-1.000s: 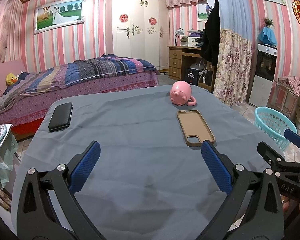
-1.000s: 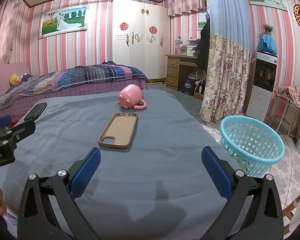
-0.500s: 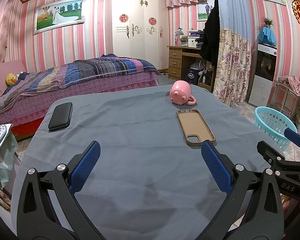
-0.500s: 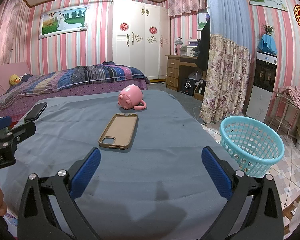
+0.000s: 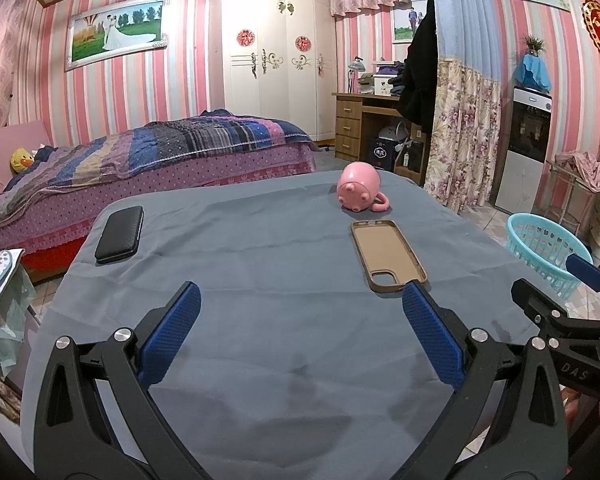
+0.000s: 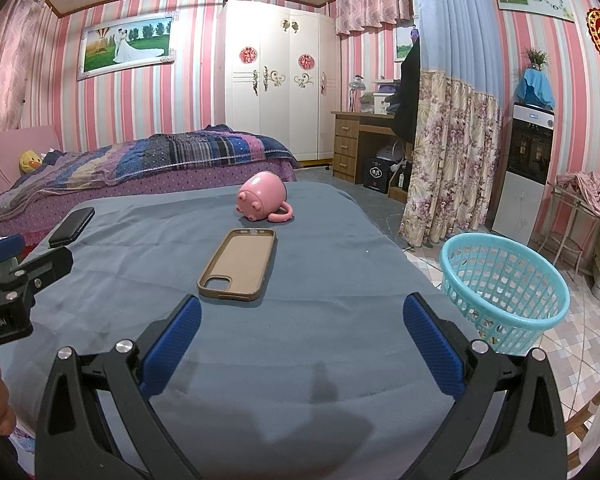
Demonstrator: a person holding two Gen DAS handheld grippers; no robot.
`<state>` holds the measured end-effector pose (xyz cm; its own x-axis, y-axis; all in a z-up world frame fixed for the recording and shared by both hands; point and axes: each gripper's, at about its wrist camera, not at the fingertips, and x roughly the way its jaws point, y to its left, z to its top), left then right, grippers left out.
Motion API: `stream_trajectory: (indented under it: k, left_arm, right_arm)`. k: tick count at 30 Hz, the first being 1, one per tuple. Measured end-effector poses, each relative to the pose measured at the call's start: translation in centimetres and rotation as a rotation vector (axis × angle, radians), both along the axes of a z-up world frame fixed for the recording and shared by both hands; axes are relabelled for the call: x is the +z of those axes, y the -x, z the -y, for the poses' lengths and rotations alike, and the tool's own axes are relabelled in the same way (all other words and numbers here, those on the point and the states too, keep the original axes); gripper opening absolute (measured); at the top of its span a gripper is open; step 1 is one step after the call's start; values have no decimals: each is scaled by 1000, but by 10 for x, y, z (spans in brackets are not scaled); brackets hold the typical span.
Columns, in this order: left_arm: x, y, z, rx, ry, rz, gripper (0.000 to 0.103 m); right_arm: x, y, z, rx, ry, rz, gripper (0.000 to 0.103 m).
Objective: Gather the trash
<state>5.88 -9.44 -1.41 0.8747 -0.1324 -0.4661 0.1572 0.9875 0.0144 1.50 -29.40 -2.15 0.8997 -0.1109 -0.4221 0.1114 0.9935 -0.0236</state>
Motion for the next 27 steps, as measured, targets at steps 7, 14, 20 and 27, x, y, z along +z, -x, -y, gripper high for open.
stream_trajectory:
  k: [7, 14, 20, 27]
  left_arm:
    - [1, -1, 1, -5, -6, 6, 98]
    - [0, 2, 3, -11, -10, 9, 98]
    - [0, 2, 4, -16, -11, 13, 98]
    - [0, 3, 4, -15, -11, 14, 98]
  right_arm:
    - [4, 0, -1, 0, -7, 7, 99]
    - [6, -2, -2, 1, -10, 12, 99]
    - [7, -2, -1, 1, -11, 13, 99]
    - [7, -2, -1, 1, -11, 13, 99]
